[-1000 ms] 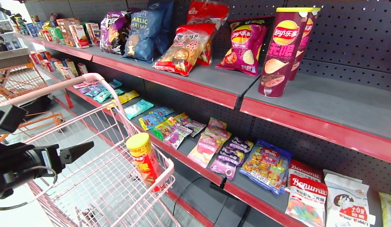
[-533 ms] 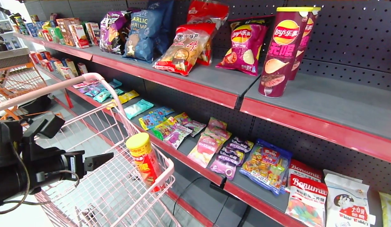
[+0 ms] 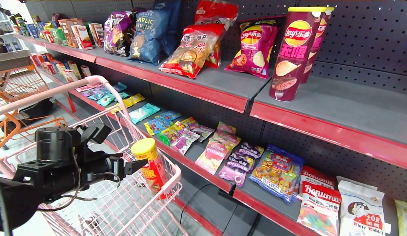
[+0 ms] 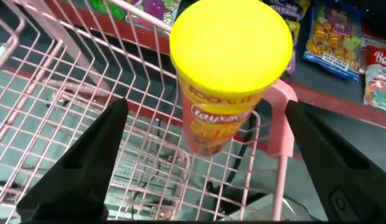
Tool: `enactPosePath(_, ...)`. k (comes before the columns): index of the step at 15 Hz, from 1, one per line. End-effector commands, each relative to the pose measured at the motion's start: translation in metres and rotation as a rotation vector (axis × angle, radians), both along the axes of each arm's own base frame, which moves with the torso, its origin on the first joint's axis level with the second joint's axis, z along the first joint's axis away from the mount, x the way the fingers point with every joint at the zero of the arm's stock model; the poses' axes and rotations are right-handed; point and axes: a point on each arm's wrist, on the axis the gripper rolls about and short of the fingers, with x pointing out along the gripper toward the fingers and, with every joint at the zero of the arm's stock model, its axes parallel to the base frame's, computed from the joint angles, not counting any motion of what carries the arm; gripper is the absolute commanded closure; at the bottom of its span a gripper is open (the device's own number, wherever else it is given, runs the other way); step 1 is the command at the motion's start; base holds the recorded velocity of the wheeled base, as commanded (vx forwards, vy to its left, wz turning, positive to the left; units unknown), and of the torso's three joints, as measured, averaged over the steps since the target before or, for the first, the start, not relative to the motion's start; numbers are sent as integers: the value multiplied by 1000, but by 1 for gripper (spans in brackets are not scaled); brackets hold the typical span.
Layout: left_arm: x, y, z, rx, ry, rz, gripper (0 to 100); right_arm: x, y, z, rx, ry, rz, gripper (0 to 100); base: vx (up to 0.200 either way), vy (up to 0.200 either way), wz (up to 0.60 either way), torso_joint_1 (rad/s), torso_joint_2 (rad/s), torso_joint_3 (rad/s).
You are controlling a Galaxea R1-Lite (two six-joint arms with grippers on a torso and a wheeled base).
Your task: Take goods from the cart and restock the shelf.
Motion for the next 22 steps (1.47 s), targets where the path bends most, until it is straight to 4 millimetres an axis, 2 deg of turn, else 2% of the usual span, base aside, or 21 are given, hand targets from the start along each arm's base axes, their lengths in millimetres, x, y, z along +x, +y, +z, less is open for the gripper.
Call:
enactPosePath(1,12,-6,-23,10,50,-14,0,0,0,0,0,1,2,0,0,0,0,0,0,0)
enactPosePath(2,12,-6,-23,10,50,-14,0,0,0,0,0,1,2,0,0,0,0,0,0,0)
enactPosePath(3,24,-9,-32,6,23,-22,0,0,0,0,-1,1,2,0,0,0,0,0,0,0)
enactPosePath(5,28,-16,-39,8,25,-41,0,0,0,0,-1,1,2,0,0,0,0,0,0,0)
enactPosePath(10,52,-30,-41,-2,-34,-67,0,0,0,0,-1,1,2,0,0,0,0,0,0,0)
enactPosePath(16,56,-45,-47,3,-38,-94,0,0,0,0,-1,1,2,0,0,0,0,0,0,0)
enactPosePath(17,58,-46,-48,7,-48,-87,100,0,0,0,-1,1,2,0,0,0,0,0,0,0)
enactPosePath(22,53,-44,-46,2,-65,-81,100,0,0,0,0,1,5,0,0,0,0,0,0,0)
